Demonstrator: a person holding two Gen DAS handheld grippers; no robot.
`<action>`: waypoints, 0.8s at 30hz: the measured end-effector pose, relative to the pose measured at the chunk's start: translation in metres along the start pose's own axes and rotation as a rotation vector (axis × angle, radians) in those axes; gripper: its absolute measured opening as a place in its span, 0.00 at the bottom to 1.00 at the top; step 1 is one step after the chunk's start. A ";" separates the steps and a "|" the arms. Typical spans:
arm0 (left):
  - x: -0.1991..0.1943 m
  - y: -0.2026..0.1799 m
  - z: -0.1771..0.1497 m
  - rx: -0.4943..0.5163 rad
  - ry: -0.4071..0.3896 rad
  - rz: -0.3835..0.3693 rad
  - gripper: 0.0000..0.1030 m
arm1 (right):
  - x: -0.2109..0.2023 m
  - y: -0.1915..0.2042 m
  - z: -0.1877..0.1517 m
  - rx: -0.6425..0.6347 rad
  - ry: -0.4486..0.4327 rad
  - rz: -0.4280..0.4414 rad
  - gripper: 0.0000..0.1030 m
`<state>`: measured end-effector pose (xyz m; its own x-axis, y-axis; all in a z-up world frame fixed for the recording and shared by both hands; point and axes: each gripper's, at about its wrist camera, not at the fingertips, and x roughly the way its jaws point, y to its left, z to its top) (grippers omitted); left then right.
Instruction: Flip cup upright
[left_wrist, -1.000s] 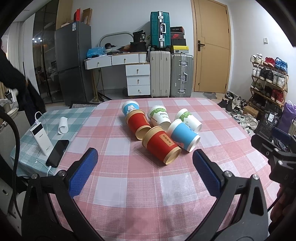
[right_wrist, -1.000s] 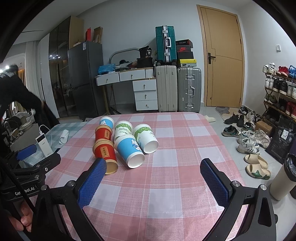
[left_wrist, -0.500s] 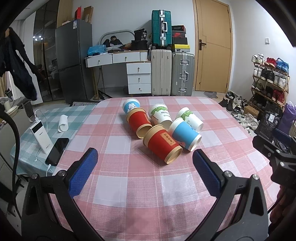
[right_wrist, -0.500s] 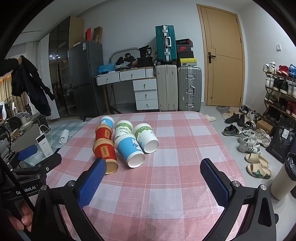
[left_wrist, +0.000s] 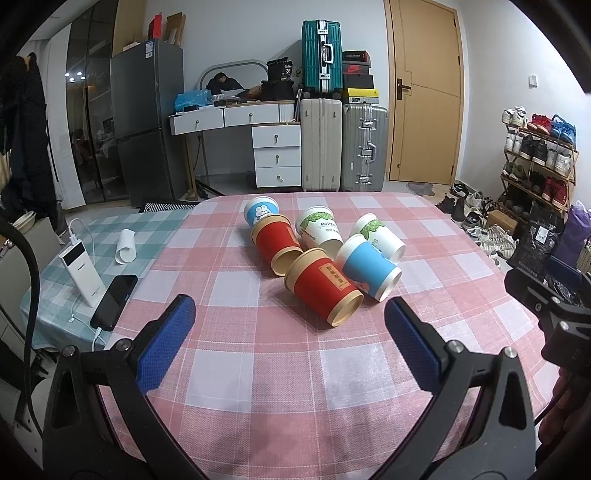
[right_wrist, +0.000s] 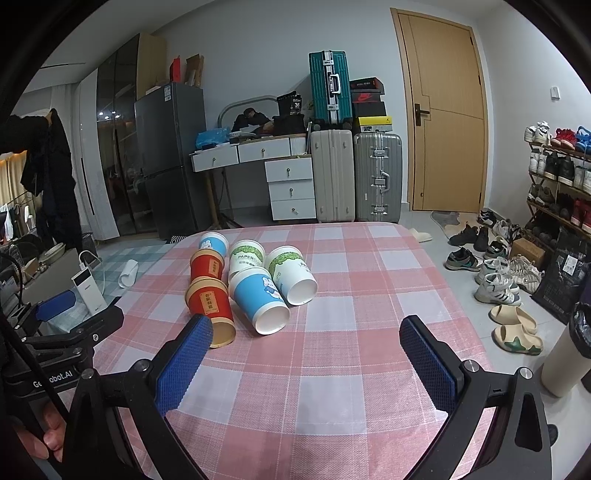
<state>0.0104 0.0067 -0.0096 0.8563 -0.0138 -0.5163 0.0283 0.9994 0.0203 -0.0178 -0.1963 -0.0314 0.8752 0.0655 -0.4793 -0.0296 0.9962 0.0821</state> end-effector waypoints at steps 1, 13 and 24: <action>0.001 0.000 0.000 0.000 0.000 0.000 0.99 | 0.000 0.000 0.000 -0.001 -0.001 -0.001 1.00; 0.003 -0.002 -0.002 -0.001 0.010 0.002 0.99 | 0.000 -0.002 -0.002 0.005 0.002 0.001 1.00; 0.026 -0.004 0.003 -0.011 0.088 -0.014 0.99 | 0.012 -0.009 -0.007 0.022 0.027 -0.004 1.00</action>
<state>0.0340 0.0025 -0.0203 0.8073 -0.0250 -0.5897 0.0335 0.9994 0.0035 -0.0106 -0.2041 -0.0443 0.8618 0.0637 -0.5032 -0.0155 0.9949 0.0994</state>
